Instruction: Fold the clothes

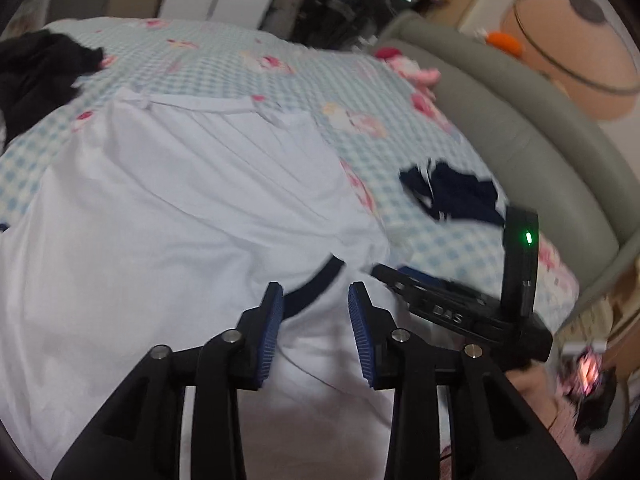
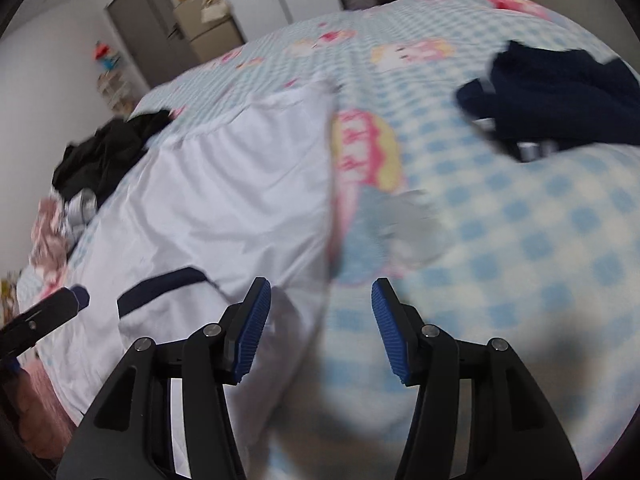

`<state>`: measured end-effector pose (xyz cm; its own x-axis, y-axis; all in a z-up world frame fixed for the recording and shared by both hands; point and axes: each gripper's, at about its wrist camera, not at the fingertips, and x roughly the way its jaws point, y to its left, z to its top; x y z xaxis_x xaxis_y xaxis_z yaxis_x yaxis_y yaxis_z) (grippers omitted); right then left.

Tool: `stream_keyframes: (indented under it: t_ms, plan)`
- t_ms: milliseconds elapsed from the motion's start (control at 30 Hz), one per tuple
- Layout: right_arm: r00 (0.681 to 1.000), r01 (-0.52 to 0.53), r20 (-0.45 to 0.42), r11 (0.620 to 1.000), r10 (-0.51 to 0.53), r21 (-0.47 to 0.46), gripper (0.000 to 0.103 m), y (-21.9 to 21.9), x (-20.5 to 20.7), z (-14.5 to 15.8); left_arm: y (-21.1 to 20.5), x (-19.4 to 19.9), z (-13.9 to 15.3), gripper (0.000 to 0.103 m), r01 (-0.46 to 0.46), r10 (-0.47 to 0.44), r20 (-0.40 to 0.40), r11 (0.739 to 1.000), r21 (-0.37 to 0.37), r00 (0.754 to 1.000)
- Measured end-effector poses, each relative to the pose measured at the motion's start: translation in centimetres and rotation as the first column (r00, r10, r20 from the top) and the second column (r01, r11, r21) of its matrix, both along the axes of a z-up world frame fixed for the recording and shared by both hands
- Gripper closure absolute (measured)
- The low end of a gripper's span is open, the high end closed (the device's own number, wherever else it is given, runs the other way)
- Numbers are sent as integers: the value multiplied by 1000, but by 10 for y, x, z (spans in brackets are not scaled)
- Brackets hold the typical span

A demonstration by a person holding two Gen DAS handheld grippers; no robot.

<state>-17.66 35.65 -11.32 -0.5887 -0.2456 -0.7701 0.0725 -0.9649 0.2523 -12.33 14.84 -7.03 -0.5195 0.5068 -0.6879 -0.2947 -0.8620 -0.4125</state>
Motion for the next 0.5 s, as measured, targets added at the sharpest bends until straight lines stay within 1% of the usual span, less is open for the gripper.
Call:
stream_keyframes:
  t_ms: [33, 67, 133, 167, 233, 267, 333, 400, 500]
  plan:
    - [1000, -18, 7, 1000, 18, 18, 49, -6, -1, -3, 8, -3, -8, 86, 32, -31, 30, 999, -15, 999]
    - [999, -35, 14, 999, 35, 36, 47, -12, -3, -6, 16, -7, -18, 86, 56, -53, 67, 998, -37, 996]
    - [998, -62, 24, 995, 60, 76, 46, -20, -4, -9, 29, -12, -39, 86, 71, -58, 127, 992, -100, 990]
    - [998, -60, 37, 994, 57, 89, 46, -19, -4, -11, 31, -14, -45, 86, 69, -52, 143, 991, -117, 988]
    - [997, -45, 71, 993, 37, 113, 49, -16, -4, -16, 29, -16, -46, 86, 58, -41, 156, 992, -109, 987]
    - [996, -33, 86, 992, 23, 121, 48, -12, -3, -19, 28, -16, -45, 86, 55, -37, 160, 992, -110, 986]
    - [995, -14, 96, 991, 2, 132, 48, -6, 1, -21, 26, -17, -42, 86, 57, -36, 165, 990, -128, 986]
    - [995, -2, 97, 988, -13, 157, 47, -3, 6, -18, 22, -15, -40, 85, 63, -45, 170, 992, -106, 984]
    - [994, 18, 99, 981, -38, 195, 47, 1, 11, -13, 23, -14, -39, 85, 75, -56, 170, 991, -108, 984]
